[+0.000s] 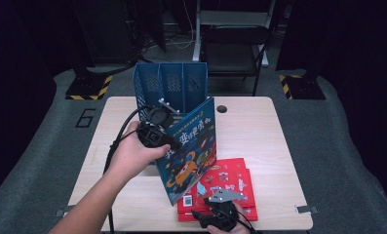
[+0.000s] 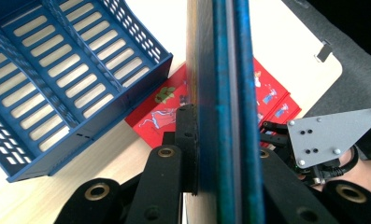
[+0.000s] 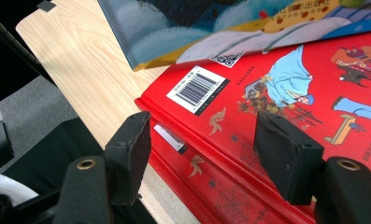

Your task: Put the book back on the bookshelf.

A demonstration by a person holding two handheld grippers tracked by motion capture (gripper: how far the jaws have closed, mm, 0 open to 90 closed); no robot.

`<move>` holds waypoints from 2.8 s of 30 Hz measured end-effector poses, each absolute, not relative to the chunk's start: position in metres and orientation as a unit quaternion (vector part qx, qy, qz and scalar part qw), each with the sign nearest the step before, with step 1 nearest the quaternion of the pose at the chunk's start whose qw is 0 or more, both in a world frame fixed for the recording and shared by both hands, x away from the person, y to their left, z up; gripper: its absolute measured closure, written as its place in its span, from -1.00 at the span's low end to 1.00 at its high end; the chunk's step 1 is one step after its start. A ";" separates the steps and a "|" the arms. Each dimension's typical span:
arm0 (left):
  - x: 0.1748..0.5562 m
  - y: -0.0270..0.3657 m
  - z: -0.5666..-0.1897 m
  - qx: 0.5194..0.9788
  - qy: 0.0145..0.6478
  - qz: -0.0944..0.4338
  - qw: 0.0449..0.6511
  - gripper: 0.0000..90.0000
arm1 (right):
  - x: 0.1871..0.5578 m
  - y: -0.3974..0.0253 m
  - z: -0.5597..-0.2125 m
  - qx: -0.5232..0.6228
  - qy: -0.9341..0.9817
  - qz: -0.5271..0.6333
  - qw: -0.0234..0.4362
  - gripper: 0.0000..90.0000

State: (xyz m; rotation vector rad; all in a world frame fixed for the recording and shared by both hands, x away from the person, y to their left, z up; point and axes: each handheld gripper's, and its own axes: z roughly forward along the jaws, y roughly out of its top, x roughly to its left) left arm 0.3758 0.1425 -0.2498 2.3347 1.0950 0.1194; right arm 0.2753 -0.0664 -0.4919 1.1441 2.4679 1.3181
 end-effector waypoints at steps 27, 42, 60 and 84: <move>0.375 0.128 -0.231 0.886 0.399 0.053 0.231 0.84 | 0.275 -0.069 -0.492 0.379 0.815 0.434 0.062 -0.19; 0.373 0.130 -0.216 0.889 0.401 0.054 0.214 0.84 | 0.275 -0.071 -0.492 0.370 0.820 0.429 0.084 -0.25; 0.370 0.134 -0.201 0.891 0.403 0.054 0.204 0.84 | 0.272 -0.069 -0.492 0.349 0.835 0.414 0.099 -0.25; 0.365 0.147 -0.180 0.889 0.408 0.055 0.202 0.84 | 0.273 -0.071 -0.493 0.350 0.831 0.422 0.097 -0.26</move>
